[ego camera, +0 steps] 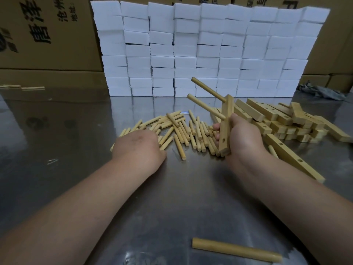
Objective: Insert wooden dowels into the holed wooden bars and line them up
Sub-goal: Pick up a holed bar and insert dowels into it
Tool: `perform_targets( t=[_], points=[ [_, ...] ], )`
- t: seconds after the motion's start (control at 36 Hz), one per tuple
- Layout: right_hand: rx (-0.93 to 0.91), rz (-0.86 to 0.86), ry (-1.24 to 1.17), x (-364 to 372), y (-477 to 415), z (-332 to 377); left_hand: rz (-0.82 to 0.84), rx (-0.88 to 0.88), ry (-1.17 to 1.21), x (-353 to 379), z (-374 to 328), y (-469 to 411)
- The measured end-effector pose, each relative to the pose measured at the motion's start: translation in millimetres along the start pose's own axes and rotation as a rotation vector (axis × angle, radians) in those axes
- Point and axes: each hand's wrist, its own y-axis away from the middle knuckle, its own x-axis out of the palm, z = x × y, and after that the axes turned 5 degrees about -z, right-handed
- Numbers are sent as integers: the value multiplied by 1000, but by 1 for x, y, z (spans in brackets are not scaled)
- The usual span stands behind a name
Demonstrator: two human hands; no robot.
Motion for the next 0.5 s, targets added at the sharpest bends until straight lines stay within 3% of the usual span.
perform_targets(
  t=[0.22, 0.33, 0.42, 0.5],
  points=[
    [-6, 2, 47, 0, -2, -1, 34, -7, -3, -4, -1, 2],
    [26, 9, 33, 0, -3, -1, -118, -17, 52, -9, -2, 3],
    [38, 14, 30, -1, -3, 1, -284, 47, 249, -10, -4, 6],
    [21, 19, 18, -2, -2, 0, -336, 159, 464, -10, -6, 10]
  ],
)
